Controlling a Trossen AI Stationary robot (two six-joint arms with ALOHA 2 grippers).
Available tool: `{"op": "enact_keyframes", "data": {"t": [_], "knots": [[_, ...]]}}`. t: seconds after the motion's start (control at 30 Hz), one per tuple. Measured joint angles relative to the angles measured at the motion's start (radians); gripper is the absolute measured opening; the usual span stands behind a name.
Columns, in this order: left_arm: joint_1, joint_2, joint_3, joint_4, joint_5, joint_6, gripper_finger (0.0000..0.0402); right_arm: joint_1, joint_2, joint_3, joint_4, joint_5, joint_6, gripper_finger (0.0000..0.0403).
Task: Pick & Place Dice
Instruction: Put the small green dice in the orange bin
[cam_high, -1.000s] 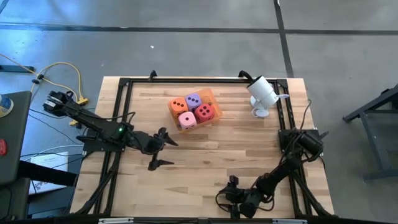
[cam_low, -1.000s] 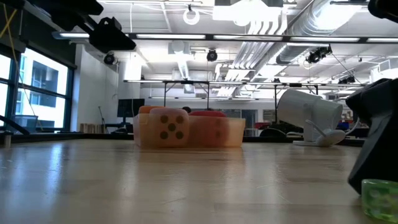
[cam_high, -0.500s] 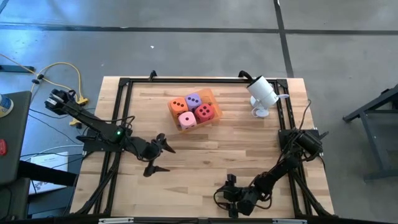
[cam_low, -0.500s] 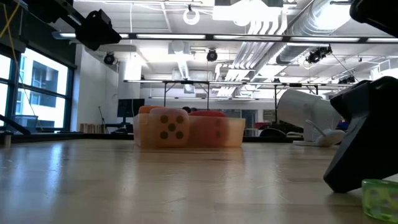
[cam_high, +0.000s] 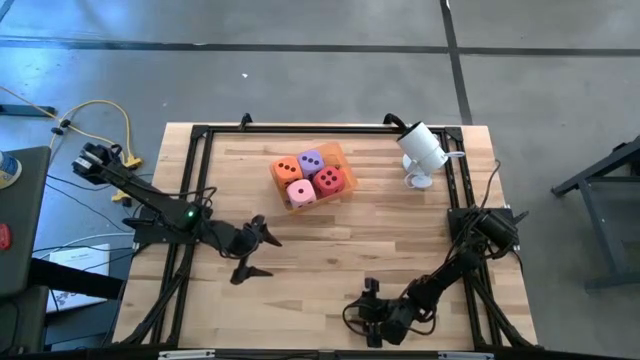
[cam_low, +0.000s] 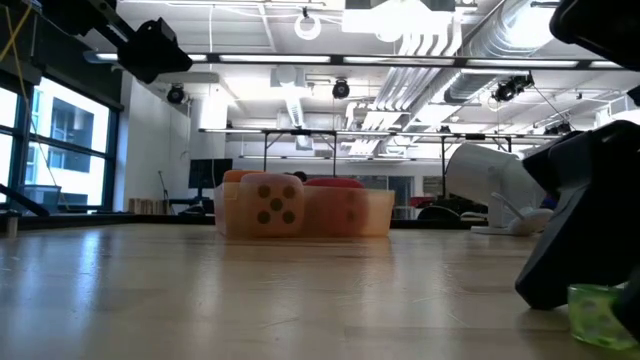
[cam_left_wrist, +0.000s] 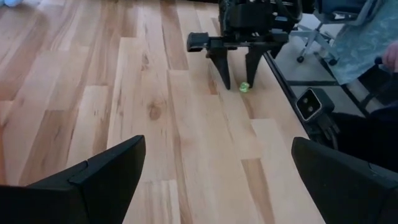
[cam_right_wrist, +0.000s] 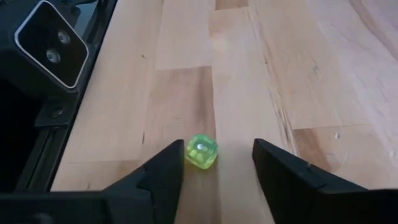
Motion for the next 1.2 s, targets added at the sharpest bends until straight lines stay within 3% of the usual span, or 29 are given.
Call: {"op": "enact_keyframes", "data": {"t": [0.73,1.0,1.2], "knots": [[-0.042,0.0,0.0,0.0,0.0,0.02,0.0394,-0.007,0.005,-0.002,0.026,-0.039,-0.008,0.0047],[-0.042,0.0,0.0,0.0,0.0,0.02,0.0394,-0.005,-0.033,-0.003,-0.009,-0.001,-0.076,0.0042],[-0.042,0.0,0.0,0.0,0.0,0.048,0.0394,-0.004,-0.109,-0.005,-0.106,0.104,-0.101,0.0042]]}}
